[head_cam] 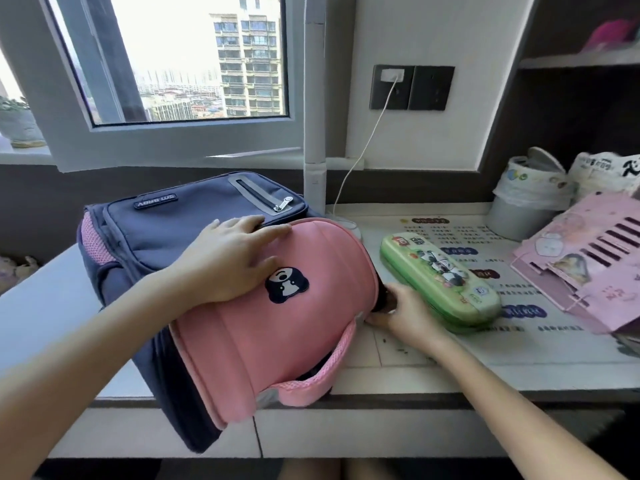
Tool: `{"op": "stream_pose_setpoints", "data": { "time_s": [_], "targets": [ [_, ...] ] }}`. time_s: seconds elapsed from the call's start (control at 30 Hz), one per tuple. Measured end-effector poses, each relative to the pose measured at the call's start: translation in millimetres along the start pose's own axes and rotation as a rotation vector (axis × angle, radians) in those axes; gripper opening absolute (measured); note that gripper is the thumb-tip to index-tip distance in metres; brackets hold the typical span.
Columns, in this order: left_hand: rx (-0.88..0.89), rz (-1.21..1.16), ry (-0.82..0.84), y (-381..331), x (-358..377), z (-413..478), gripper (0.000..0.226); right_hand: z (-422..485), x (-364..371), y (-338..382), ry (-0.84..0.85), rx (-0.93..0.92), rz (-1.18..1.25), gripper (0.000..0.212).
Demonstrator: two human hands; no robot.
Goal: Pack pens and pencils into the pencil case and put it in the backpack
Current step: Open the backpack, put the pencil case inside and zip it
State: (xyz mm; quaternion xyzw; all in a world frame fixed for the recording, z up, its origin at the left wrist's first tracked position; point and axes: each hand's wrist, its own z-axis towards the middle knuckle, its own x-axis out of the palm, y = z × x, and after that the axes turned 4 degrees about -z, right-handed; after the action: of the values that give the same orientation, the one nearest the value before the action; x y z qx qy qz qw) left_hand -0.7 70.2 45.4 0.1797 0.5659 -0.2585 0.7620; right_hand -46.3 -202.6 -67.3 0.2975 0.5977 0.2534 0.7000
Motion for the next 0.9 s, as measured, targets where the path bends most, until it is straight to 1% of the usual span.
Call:
{"op": "stream_pose_setpoints", "data": {
  "time_s": [0.07,0.17,0.3,0.37,0.4,0.43,0.5,0.57,0.63,0.7,0.83,0.9],
  "targets": [
    [0.008,0.036,0.017,-10.1,0.2,13.4,0.064,3.9,0.7,-8.9,-0.021,0.022,0.102,0.031],
    [-0.009,0.052,0.055,-18.8,1.2,34.7,0.052,3.1,3.4,-14.8,-0.06,0.021,0.219,0.024],
    [-0.06,0.053,0.065,-29.6,1.7,56.3,0.046,3.7,10.0,-13.7,-0.15,-0.015,0.293,0.008],
    [-0.077,0.015,0.059,-28.3,0.1,61.6,0.048,5.8,12.8,-9.1,-0.217,-0.016,0.313,0.03],
    [-0.074,-0.043,0.063,-27.7,-2.4,63.0,0.053,7.3,11.9,-5.2,-0.248,-0.011,0.312,0.038],
    [-0.068,-0.119,0.07,-26.5,-3.3,62.6,0.061,8.6,9.1,-1.2,-0.284,-0.012,0.311,0.04],
    [-0.048,-0.221,0.082,-23.8,-0.6,64.1,0.07,14.4,-5.3,6.8,-0.341,-0.057,0.264,0.036],
    [-0.048,-0.282,0.074,-21.2,4.2,65.0,0.066,21.5,-22.7,16.3,-0.282,-0.126,0.139,0.026],
    [-0.026,-0.327,0.039,-20.2,8.0,65.5,0.052,29.7,-34.5,25.5,-0.161,-0.189,0.109,0.015],
    [0.014,-0.331,-0.021,-18.2,12.1,63.7,0.047,35.8,-38.6,34.5,-0.074,-0.25,0.116,0.016],
    [0.02,-0.327,-0.117,-19.4,18.5,59.4,0.052,45.5,-37.4,52.1,0.051,-0.316,0.165,0.024],
    [0.003,-0.323,-0.128,-20.3,20.0,58.7,0.056,50.8,-35.4,57.5,0.048,-0.364,0.129,0.024]
  ]
}}
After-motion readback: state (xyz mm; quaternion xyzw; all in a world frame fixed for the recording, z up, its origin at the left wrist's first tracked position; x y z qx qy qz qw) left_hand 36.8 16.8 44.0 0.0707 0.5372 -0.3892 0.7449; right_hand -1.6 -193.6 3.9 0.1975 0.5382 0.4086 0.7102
